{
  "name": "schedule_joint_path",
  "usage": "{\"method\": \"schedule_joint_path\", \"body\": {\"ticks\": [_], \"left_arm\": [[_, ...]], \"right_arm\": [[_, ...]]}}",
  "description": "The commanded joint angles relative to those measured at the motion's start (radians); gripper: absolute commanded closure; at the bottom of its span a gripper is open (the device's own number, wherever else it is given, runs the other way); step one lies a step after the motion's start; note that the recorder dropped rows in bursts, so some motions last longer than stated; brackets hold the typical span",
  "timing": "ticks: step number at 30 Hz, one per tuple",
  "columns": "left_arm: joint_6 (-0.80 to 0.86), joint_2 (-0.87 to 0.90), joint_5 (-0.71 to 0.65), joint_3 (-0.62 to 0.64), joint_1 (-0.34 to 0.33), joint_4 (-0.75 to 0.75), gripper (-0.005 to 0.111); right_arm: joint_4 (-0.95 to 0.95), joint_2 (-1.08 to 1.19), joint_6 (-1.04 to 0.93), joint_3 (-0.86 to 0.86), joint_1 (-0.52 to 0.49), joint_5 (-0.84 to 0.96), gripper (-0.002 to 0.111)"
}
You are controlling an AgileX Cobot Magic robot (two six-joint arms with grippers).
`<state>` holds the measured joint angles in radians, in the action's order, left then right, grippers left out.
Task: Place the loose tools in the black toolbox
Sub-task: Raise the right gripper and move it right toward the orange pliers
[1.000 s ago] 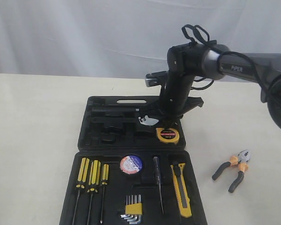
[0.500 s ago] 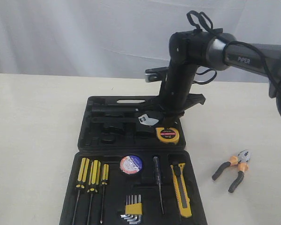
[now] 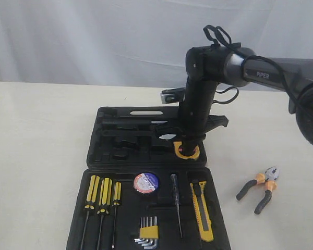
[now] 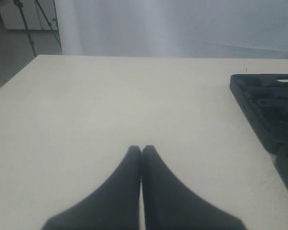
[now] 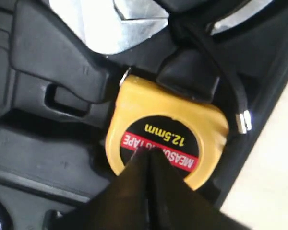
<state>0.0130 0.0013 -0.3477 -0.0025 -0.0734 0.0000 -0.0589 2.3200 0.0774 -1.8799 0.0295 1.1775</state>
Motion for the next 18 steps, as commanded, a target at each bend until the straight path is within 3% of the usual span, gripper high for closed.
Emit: {"method": "schedule_joint_path", "body": {"ticks": [1, 12, 18], "left_arm": [[-0.006, -0.001, 0.005, 0.003, 0.005, 0.000, 0.107], [-0.006, -0.001, 0.005, 0.003, 0.005, 0.000, 0.107], [-0.006, -0.001, 0.005, 0.003, 0.005, 0.000, 0.107]], "right_arm": [[0.004, -0.031, -0.012, -0.004, -0.004, 0.000, 0.108], [0.074, -0.180, -0.016, -0.004, -0.004, 0.044, 0.108], [0.083, -0.279, -0.041, 0.003, -0.074, 0.044, 0.109]]}}
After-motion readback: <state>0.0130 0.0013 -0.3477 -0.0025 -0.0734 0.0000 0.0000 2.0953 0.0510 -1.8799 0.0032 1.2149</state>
